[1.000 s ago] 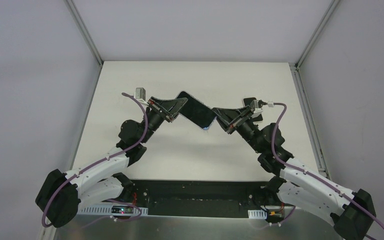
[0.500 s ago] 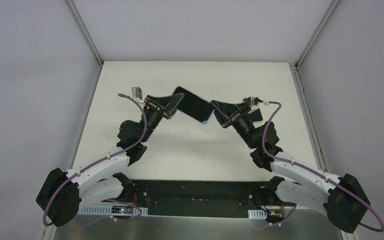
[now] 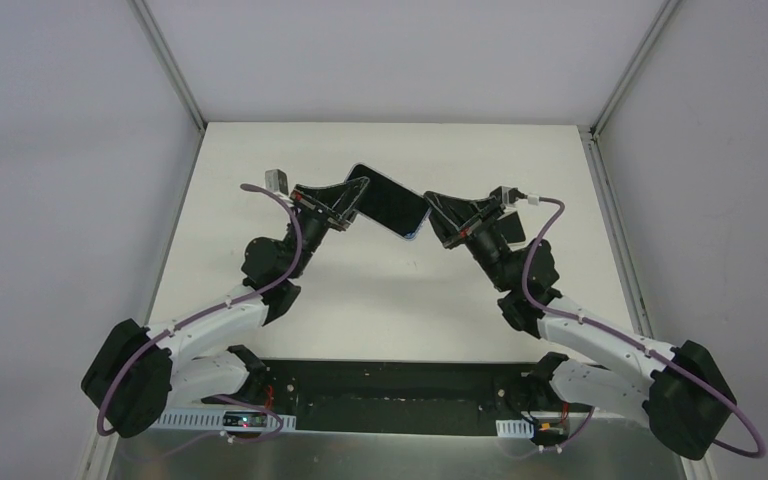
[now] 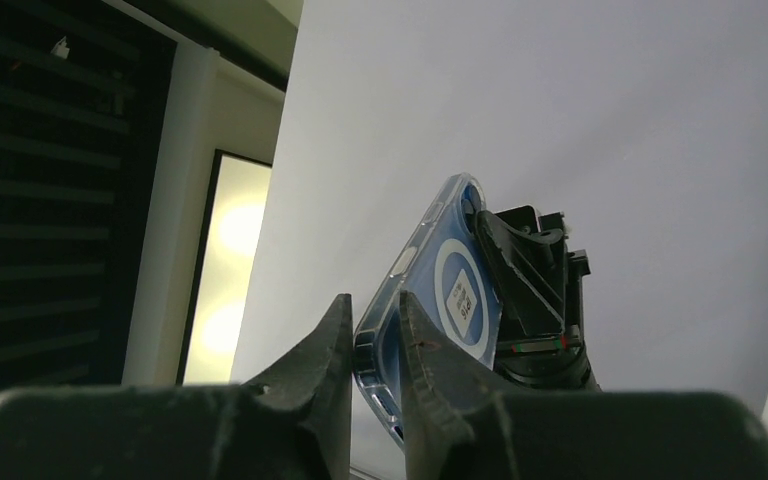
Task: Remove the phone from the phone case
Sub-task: Remove the phone case from the phone.
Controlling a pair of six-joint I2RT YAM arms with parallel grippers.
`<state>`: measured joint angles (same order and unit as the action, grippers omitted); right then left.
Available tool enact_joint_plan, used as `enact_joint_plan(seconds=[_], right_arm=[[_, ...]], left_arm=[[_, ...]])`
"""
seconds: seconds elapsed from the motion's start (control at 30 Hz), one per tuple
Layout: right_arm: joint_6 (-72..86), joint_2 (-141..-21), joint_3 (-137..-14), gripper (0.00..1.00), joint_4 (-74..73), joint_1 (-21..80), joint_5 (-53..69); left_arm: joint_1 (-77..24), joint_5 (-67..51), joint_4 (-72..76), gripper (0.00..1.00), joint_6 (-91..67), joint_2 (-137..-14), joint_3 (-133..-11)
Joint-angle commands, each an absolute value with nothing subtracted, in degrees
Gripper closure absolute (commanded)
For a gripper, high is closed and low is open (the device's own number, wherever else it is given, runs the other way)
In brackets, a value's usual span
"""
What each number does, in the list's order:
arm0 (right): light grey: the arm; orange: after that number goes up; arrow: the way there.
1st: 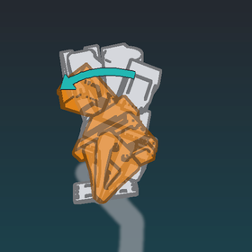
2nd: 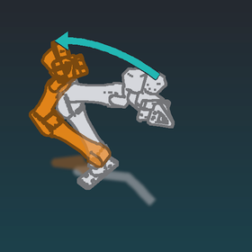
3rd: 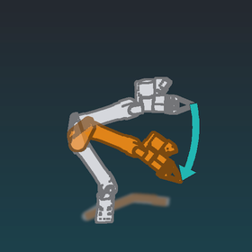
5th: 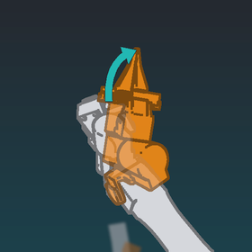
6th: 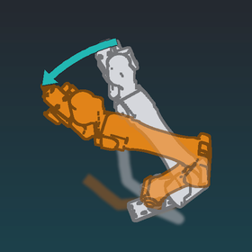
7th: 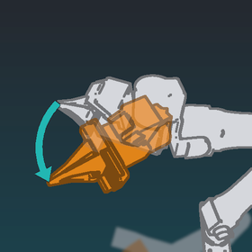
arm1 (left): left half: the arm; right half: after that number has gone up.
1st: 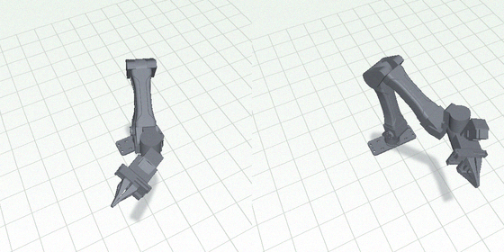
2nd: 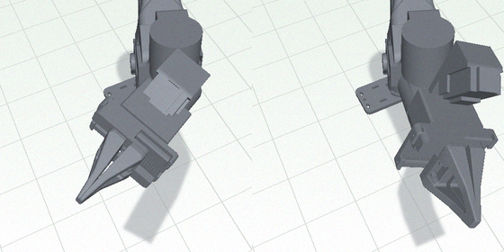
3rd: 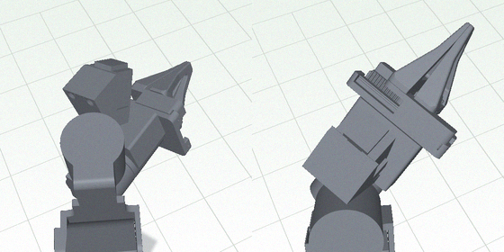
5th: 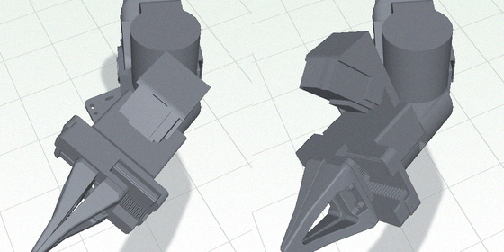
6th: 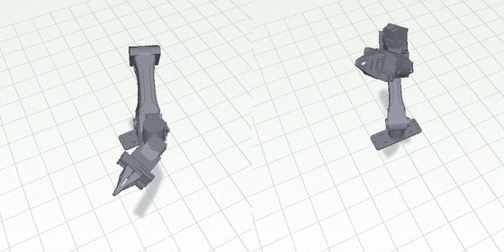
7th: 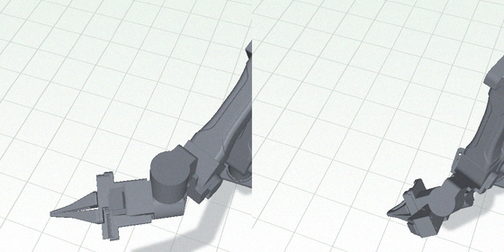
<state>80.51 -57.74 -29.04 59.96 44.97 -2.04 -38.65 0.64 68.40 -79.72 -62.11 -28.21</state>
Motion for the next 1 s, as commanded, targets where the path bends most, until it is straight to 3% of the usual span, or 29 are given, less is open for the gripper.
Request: enact_joint_plan(seconds=[0.0,0.97], right_arm=[[86.33,-58.68,-36.01,1.0,77.2,46.66,6.85],[85.87,-62.37,-35.26,1.0,80.53,45.32,12.22]], left_arm=[[-40.58,-3.93,64.92,1.0,-79.19,-66.09,-29.7],[-42.27,-6.38,70.43,1.0,-85.82,-72.47,-33.64]])
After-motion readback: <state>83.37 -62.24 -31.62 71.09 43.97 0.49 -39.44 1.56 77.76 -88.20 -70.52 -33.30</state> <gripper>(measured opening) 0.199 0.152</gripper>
